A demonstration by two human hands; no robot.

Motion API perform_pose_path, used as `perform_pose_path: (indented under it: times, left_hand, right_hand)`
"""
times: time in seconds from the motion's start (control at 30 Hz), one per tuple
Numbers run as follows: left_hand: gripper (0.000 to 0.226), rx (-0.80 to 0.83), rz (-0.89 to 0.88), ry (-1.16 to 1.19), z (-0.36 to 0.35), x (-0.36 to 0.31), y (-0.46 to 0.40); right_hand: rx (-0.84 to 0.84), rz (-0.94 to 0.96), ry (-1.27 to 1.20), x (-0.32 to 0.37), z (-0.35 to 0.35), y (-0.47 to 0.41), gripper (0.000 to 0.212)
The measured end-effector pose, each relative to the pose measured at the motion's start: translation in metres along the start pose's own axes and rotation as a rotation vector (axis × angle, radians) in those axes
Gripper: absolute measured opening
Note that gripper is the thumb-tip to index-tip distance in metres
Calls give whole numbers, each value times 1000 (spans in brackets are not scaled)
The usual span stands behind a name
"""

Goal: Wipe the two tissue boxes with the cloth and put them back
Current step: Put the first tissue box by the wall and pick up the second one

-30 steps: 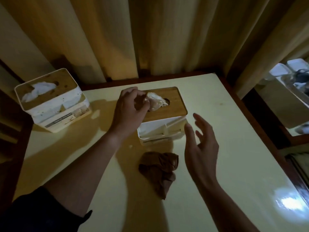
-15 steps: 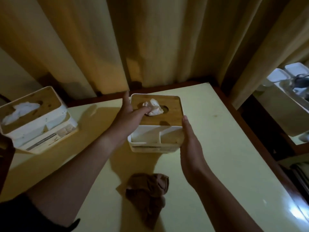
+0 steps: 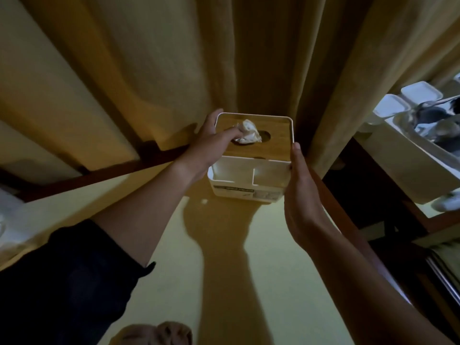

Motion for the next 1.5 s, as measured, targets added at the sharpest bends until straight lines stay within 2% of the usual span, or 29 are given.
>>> perform_pose_path:
  times: [0.1, 0.17, 0.3, 0.4, 0.57, 0.63, 0.73, 0.8, 0.83, 0.87, 0.97, 1.13, 1.27, 1.37, 1.43, 1.5]
  left_hand:
    - [92, 2, 4, 2, -14, -5, -12]
    - [95, -12, 4, 0, -19, -6, -20]
    - [88, -18, 7, -4, -21, -1, -32]
    - [82, -27, 5, -5, -20, 1, -34]
    - [93, -16, 14, -19, -18, 4, -33]
    - [105, -9, 17, -48, -19, 2, -32]
    - [115, 3, 17, -99, -20, -3, -27]
    - [105, 11, 7, -102, -19, -4, -27]
    - [97, 13, 2, -104, -19, -4, -27]
    - [92, 13, -6, -109, -19, -5, -26]
    - [89, 10, -29, -115, -17, -7, -23]
    - [89, -34, -45, -123, 1, -17, -3]
    - [79, -97, -85, -212, 44, -22, 40]
    - [73, -154, -115, -301, 102, -17, 73]
    - [67, -225, -160, -376, 149, -16, 97]
    - [59, -305, -194, -443, 199, -13, 122]
  right_hand:
    - [-11, 4, 28, 1, 11, -14, 46]
    - [-3, 2, 29, 2, 14, -24, 51]
    - [27, 3, 16, 2, 17, -36, 58]
    - [16, -7, 23, -1, 16, -37, 53]
    - [17, 12, 22, -3, 14, -34, 44]
    - [11, 21, 28, -4, 15, -33, 46]
    - [11, 19, 33, -3, 13, -29, 66]
    - [16, -13, 39, -2, 11, -28, 94]
    - [-1, -33, 45, -2, 12, -28, 104]
    - [-24, -50, 49, -3, 13, -29, 105]
    - [-73, -38, 62, 5, 17, -24, 87]
    - [-259, 115, 197, 25, 12, 3, 101]
    - [-377, 337, 297, 42, -27, 49, 62]
    - [-290, 467, 316, 42, -85, 83, 52]
    - [-140, 489, 380, 33, -130, 93, 51]
    - [77, 422, 460, 20, -179, 96, 47]
Point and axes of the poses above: each hand's wrist, its own y-axis away from the middle knuckle, its own z-axis out of the back of the hand, x = y × z, the point moved 4 cm from there along -y, towards the middle knuckle, and after that the axes turned 5 degrees about y, right-handed, at the moved point
